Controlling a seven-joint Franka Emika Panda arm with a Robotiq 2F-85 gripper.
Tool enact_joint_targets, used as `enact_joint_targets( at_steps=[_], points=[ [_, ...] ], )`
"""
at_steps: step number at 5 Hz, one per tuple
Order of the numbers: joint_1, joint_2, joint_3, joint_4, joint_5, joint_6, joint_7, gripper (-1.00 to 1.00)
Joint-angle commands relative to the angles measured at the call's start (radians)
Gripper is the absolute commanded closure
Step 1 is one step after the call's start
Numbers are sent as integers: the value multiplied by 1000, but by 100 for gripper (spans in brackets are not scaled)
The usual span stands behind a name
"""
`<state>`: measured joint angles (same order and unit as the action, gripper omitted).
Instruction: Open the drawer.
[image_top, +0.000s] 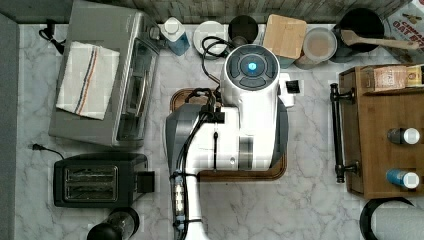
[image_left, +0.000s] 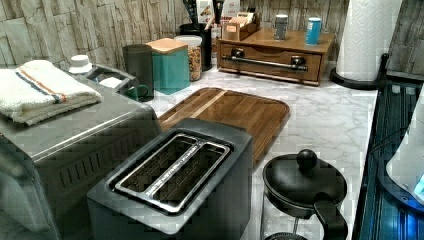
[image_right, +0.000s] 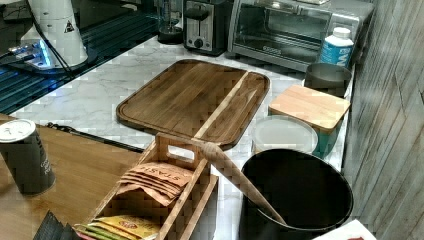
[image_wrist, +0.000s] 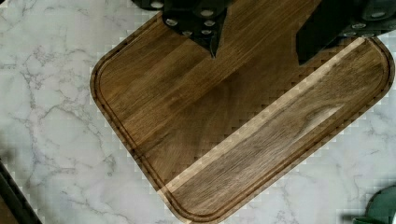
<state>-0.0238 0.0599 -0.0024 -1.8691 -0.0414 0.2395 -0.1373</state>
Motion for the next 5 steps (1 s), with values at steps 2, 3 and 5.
enact_joint_targets(
  at_steps=[2,3,5],
  points=[
    [-25,-37,11,-76,-26,83,-116,-100],
    [-45,-65,-23,-139,-29,137,-288,-100],
    [-108,-50,-109,-195,5,242,-672,-100]
  ],
)
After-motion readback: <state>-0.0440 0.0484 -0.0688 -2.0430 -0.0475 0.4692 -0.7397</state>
